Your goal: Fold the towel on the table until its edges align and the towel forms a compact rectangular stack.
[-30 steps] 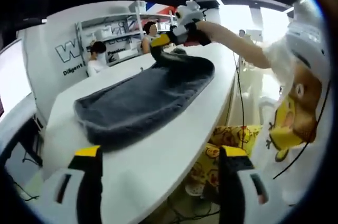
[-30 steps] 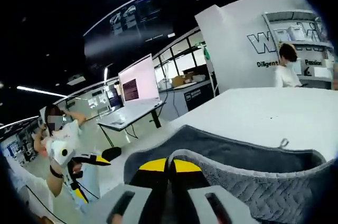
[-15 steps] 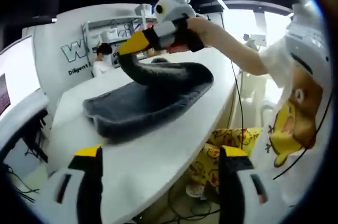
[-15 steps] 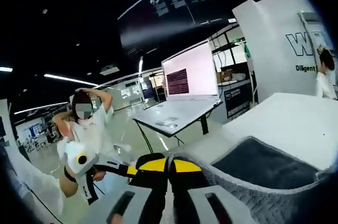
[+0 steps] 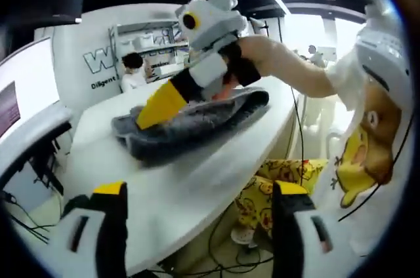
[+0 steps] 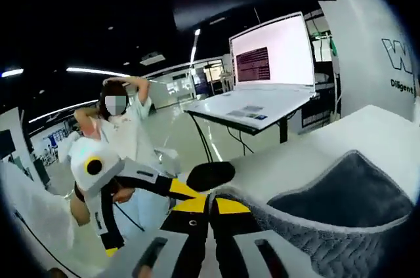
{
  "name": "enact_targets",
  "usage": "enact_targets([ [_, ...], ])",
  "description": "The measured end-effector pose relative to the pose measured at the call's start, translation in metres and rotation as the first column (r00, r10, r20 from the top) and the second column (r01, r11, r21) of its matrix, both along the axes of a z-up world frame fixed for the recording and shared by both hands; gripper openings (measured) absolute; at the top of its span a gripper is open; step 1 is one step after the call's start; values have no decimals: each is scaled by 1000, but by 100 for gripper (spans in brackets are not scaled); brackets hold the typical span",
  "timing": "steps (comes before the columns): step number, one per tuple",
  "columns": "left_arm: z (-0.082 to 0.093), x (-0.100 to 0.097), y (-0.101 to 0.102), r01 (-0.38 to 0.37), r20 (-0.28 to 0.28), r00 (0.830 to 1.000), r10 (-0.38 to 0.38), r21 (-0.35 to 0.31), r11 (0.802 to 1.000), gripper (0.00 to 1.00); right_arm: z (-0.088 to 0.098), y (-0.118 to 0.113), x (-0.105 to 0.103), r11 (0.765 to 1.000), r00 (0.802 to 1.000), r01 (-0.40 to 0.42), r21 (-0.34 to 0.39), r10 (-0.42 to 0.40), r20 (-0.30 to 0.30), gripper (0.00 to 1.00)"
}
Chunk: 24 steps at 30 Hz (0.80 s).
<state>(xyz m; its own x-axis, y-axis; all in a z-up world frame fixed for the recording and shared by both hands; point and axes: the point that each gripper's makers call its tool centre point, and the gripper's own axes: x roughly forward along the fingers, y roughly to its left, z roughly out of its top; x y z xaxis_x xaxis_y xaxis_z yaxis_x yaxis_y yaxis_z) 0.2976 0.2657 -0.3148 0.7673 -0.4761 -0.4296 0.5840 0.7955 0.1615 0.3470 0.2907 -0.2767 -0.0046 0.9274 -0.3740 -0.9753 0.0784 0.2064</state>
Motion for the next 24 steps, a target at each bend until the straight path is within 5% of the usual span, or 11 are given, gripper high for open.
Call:
enact_targets([
  [12,-2,1,4,-23,-5,1000,23,-11,1000,96,-43,10,0,990,998,-26,-136,32,45,4],
  [17,-1,3,3,-22,-1,1000,22,-13,1000,96,-48,1,-7,988,995,-54,-147,65,71,17],
  [21,1,5,3,-25,1,1000,25,-14,1000,96,-36,-8,-12,991,985,-74,-111,90,148,24],
  [24,1,5,1,-22,3,1000,22,-14,1000,96,-11,-20,-24,995,978,-95,-27,98,183,28],
])
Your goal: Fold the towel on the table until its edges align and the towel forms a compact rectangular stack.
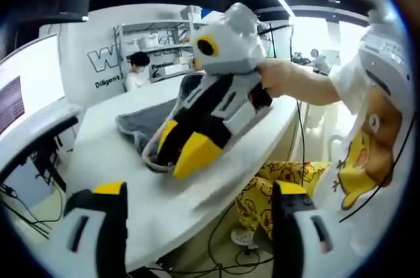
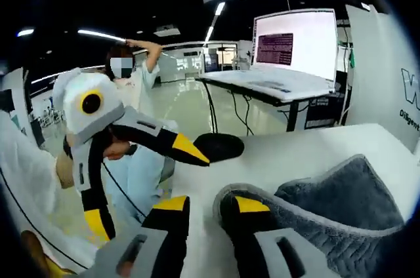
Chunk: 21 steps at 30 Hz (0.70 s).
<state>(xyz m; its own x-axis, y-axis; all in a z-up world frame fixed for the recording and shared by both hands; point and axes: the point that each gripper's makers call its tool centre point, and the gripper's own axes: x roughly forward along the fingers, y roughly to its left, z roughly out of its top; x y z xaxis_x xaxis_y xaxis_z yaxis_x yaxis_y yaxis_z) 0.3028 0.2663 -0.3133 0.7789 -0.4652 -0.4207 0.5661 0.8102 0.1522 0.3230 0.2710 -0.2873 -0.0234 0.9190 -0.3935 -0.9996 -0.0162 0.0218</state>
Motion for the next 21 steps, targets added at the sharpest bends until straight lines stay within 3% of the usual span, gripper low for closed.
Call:
enact_targets([
  [3,1,0,-3,5,2,1000,-5,-1,1000,96,31,-29,-11,996,1000,2,93,-3,12,31],
  [5,2,0,-5,8,3,1000,-8,2,1000,96,55,-67,-3,983,995,73,169,-83,51,31],
  [7,3,0,-7,11,5,1000,-11,1,1000,96,66,-103,8,968,983,147,205,-166,81,31],
  [8,4,0,-9,14,8,1000,-14,1,1000,96,68,-137,18,952,965,219,212,-244,99,31],
  [9,5,0,-10,17,11,1000,-17,1,1000,96,67,-154,21,945,954,252,208,-278,109,31],
  [11,7,1,-13,24,19,1000,-24,2,1000,96,55,-209,30,922,917,358,147,-376,131,31],
  [15,12,5,-22,37,35,999,-37,6,999,96,35,-315,47,809,791,581,90,-587,171,32],
  [17,13,6,-25,33,44,998,-34,8,999,96,26,-349,46,769,754,635,76,-638,156,33],
  [21,14,8,-35,33,49,998,-34,8,999,96,11,-383,38,737,729,673,67,-676,107,39],
])
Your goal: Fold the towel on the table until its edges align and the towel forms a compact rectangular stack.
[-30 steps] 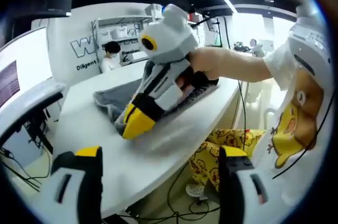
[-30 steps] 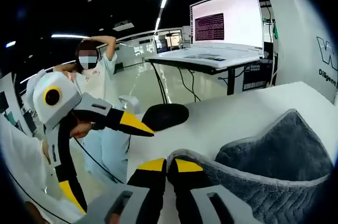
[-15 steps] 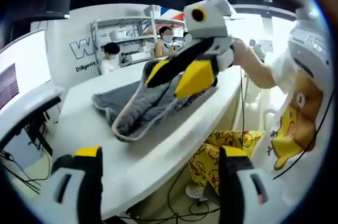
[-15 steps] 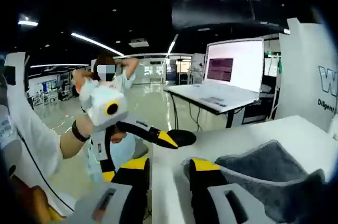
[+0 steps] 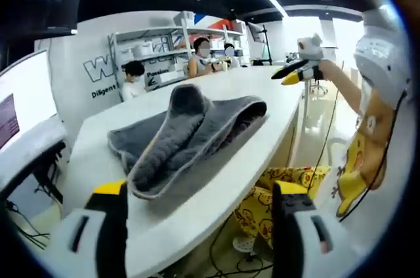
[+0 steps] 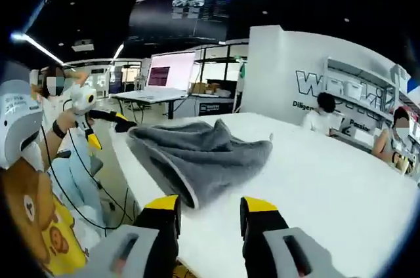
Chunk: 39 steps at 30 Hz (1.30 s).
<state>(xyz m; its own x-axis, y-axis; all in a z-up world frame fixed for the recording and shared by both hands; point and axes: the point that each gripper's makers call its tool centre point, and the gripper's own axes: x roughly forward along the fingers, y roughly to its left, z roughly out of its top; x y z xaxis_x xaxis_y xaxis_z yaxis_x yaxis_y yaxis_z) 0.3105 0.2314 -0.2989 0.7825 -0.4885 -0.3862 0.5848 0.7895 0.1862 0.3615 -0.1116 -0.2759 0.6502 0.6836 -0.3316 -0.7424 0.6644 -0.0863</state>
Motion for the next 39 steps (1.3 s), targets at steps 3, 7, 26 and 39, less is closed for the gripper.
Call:
enact_targets([
  [3,1,-2,-7,-1,-3,1000,1,-5,1000,96,-9,-14,-7,1000,1000,20,7,-20,-17,48],
  [7,2,-7,-11,-11,-8,1000,11,-3,1000,96,-24,-24,-19,1000,999,19,-15,-19,-30,66],
  [26,2,-27,-16,-71,-27,997,71,-15,997,99,-28,-29,-44,1000,999,-18,25,19,-34,85],
  [39,4,-26,-20,-76,-24,997,75,-32,997,99,-32,-36,-48,1000,999,4,28,-2,-51,99],
])
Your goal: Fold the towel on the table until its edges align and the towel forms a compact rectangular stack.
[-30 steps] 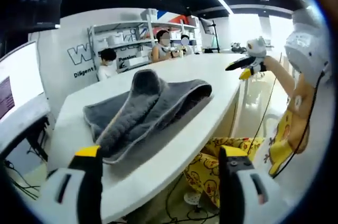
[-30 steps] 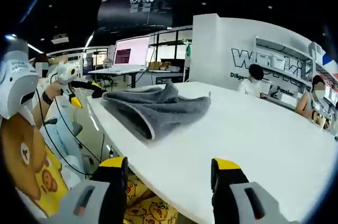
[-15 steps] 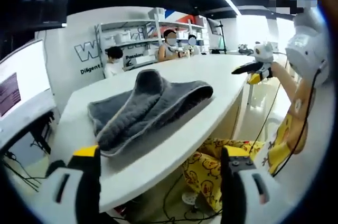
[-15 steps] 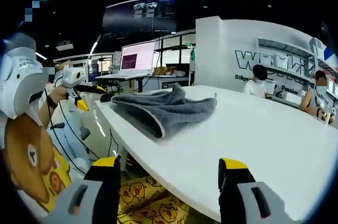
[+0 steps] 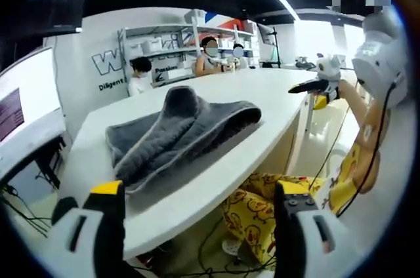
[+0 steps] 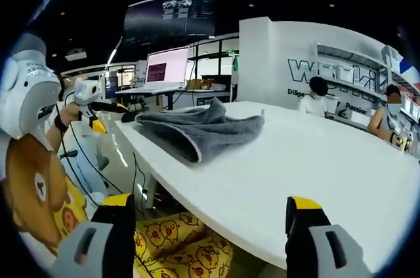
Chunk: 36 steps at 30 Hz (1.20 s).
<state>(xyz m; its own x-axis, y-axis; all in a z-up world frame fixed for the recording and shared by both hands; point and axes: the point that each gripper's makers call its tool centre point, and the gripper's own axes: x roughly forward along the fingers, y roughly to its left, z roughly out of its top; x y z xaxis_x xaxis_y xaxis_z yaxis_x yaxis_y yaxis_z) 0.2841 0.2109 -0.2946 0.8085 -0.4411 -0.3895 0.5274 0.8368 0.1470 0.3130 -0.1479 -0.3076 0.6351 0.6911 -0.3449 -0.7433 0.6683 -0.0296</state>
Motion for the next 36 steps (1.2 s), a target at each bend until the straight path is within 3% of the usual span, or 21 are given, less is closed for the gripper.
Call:
enact_targets([
  [15,-4,-1,-1,-2,-3,1000,2,-13,1000,99,-1,-4,4,1000,1000,27,2,-27,3,99],
  [26,-7,-1,0,-7,-6,1000,7,-23,1000,99,0,6,7,1000,1000,-2,-5,2,7,99],
  [36,-9,-1,0,-6,-9,1000,6,-29,1000,99,17,31,33,996,995,-81,-34,82,55,95],
])
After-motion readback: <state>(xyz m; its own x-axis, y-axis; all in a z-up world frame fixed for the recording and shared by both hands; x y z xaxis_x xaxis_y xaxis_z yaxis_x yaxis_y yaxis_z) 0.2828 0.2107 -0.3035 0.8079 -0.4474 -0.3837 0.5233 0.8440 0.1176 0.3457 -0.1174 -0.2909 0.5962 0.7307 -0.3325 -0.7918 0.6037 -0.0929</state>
